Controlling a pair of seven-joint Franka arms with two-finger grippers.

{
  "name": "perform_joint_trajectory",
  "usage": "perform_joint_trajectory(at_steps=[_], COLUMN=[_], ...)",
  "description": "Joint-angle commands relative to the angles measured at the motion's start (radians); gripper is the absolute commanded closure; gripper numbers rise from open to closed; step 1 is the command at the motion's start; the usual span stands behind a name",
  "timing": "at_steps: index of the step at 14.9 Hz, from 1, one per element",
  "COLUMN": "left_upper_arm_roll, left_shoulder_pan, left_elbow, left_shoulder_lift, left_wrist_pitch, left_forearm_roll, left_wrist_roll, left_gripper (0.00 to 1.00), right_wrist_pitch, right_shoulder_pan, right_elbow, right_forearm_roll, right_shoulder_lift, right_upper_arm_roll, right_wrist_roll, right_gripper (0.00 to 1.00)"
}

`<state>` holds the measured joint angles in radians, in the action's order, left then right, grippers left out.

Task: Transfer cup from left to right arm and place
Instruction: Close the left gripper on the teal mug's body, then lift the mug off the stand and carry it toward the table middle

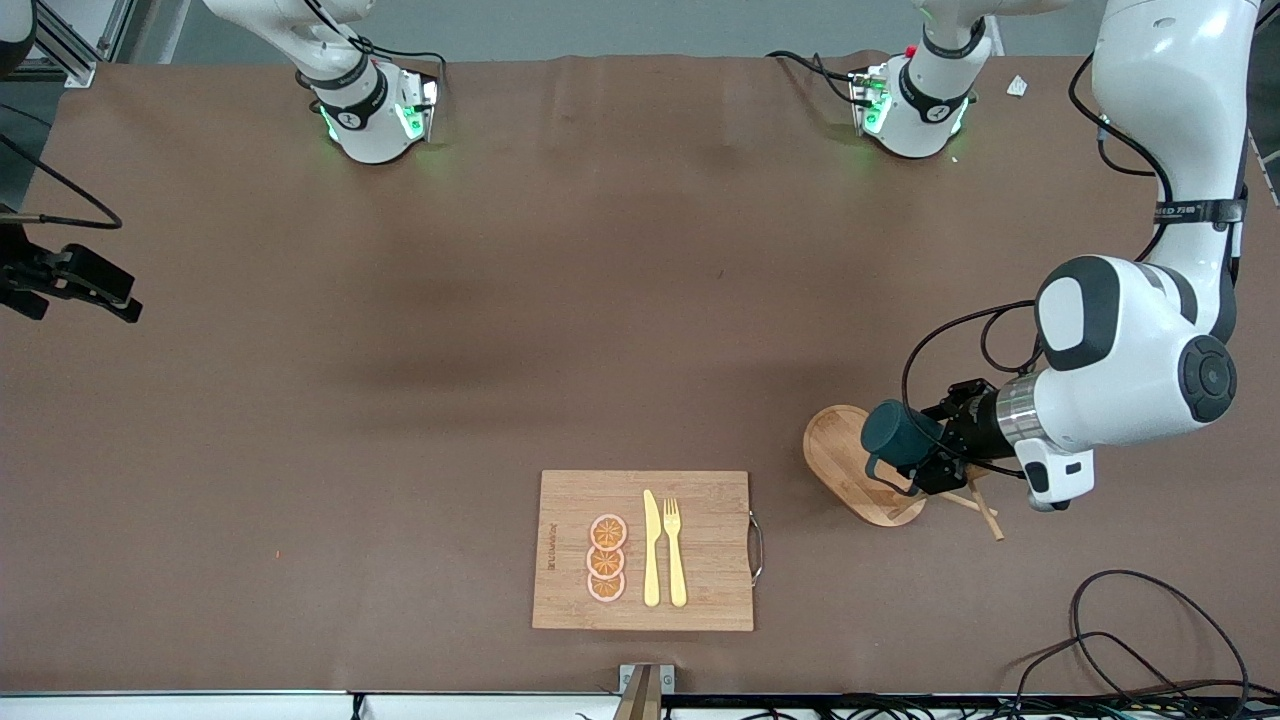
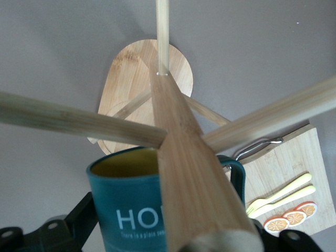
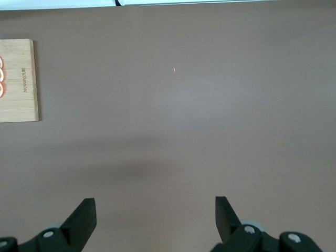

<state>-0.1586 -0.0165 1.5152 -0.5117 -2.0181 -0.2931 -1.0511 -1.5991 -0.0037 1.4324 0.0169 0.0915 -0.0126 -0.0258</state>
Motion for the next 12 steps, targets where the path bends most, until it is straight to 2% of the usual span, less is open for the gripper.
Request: perform_joint_trajectory(at_steps=[1, 2, 6, 8, 12], left_upper_arm_roll=[-0.001, -0.001, -0.041, -0.039, -0.042], left_shoulder_pan=[-0.007, -0.007, -0.010, -0.083, -0.245], left_elbow=[-0.020, -0.029, -0.076, -0.079, -0.081], left_shoulder_lift=[-0.005, 0.001, 0.005, 0.022, 0.021], left_wrist_pitch=[0.002, 0.010, 0.048, 0.050, 0.050], left_forearm_roll=[-0.009, -0.009, 0.006, 0.037, 0.207], left_wrist_roll=[-0.020, -0.018, -0.081, -0.136, -0.358], left_gripper=[0.38, 0.41, 0.42, 0.42, 0.42], right_wrist_pitch=[-0.002, -0.002, -0.002, -0.002, -0.002], right_shoulder_pan=[0.007, 0.007, 0.008, 0.008, 0.008], right_elbow=[0.019, 0.019, 0.019, 0.019, 0.017], right_forearm_roll=[-0.008, -0.006, -0.006, -0.008, -0.008], right_shoulder_lift=[-0.024, -0.024, -0.024, -0.024, -0.024], right_upper_arm_roll=[-0.003, -0.003, -0.003, -0.001, -0.001], right_wrist_roll=[-0.013, -0.013, -0.014, -0.014, -0.014], right_gripper=[0.00, 0.00, 0.00, 0.00, 0.00])
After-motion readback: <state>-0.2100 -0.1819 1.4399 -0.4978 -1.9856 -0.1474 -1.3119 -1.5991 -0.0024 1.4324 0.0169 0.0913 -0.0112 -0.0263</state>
